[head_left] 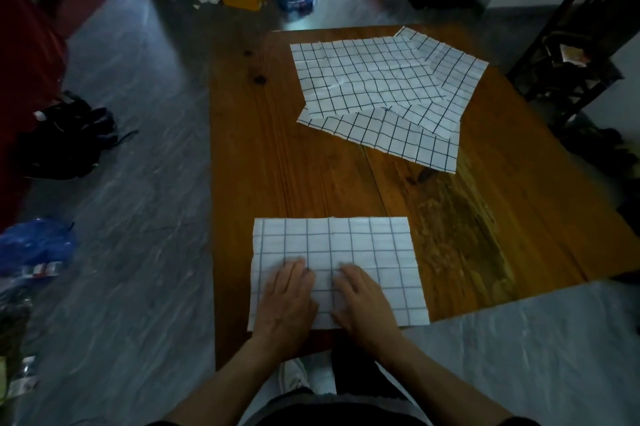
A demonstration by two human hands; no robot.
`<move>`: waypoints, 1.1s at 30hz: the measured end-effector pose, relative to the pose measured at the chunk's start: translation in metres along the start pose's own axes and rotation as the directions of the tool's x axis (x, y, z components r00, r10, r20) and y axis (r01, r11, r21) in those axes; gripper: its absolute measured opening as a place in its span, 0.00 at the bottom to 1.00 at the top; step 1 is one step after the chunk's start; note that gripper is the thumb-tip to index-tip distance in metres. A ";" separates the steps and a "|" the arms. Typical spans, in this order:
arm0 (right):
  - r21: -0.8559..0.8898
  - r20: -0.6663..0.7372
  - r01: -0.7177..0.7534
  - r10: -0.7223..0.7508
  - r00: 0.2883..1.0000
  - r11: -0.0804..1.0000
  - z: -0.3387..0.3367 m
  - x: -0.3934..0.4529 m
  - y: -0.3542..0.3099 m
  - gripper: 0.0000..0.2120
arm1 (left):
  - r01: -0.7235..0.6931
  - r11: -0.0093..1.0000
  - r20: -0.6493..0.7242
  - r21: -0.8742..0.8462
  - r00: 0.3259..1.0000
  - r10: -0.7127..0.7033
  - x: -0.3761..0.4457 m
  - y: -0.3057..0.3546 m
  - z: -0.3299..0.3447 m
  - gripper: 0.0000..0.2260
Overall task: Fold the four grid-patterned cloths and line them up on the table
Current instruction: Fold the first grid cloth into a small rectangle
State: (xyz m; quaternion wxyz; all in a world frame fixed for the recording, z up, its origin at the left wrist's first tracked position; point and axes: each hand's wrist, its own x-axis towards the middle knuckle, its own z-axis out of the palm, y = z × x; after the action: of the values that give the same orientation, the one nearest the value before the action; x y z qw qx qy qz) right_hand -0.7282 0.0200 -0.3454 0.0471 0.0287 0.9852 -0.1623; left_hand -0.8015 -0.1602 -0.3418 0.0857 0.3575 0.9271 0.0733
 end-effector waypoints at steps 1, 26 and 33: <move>-0.008 0.011 -0.002 0.002 1.000 1.000 0.004 -0.002 -0.003 0.32 | -0.020 1.000 0.007 0.010 1.000 0.020 -0.005 0.001 0.003 0.24; -0.030 -0.027 -0.174 0.173 0.985 0.984 -0.021 -0.067 0.074 0.28 | -0.303 0.944 -0.017 0.127 0.951 0.308 -0.047 -0.089 -0.006 0.19; -0.018 0.052 -0.157 0.158 0.986 0.987 -0.029 -0.070 0.084 0.28 | -0.336 0.934 0.058 0.121 0.942 0.331 -0.038 -0.092 -0.017 0.20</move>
State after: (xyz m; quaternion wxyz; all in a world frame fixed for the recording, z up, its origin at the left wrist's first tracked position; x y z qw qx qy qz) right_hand -0.6549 0.1062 -0.3380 0.0861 0.1018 0.9794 -0.1518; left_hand -0.8374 -0.2547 -0.3397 0.0659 0.5154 0.8542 0.0201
